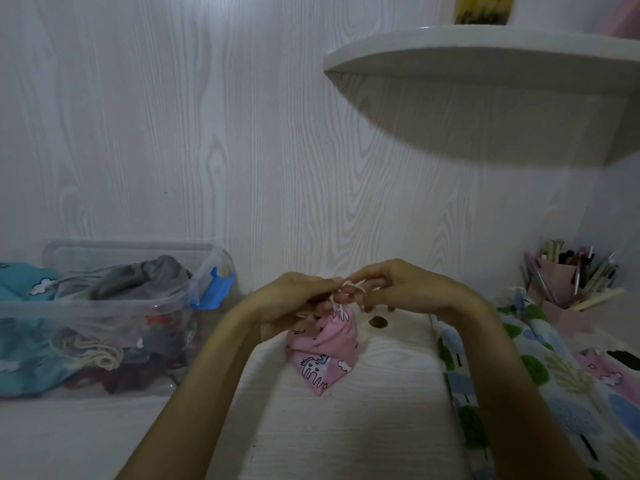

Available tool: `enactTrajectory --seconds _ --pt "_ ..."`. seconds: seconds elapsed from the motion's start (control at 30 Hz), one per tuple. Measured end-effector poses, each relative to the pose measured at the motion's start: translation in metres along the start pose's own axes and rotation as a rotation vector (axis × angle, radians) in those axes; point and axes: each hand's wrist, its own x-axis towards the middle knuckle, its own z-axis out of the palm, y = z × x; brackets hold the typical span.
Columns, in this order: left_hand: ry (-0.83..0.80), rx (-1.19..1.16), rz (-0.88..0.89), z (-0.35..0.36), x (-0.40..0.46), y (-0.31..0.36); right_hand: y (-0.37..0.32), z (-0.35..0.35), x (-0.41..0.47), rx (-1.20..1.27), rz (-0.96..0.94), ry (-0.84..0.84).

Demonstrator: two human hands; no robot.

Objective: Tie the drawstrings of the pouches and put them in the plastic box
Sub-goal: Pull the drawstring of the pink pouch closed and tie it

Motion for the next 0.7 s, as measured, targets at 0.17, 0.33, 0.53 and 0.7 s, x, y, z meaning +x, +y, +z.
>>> enactTrajectory --seconds 0.17,0.33,0.53,0.7 --pt "0.052 -0.044 0.001 -0.005 -0.004 0.002 -0.002 -0.007 -0.007 0.206 -0.046 0.207" --pt "0.089 -0.095 0.029 -0.007 -0.004 0.002 -0.005 -0.014 -0.016 0.139 -0.013 0.108" --pt "0.128 -0.05 0.068 -0.003 -0.009 0.005 0.0 -0.009 -0.011 0.035 0.032 0.046" --pt "0.13 -0.018 0.114 -0.002 -0.009 0.005 0.003 0.009 0.005 0.127 -0.125 0.079"
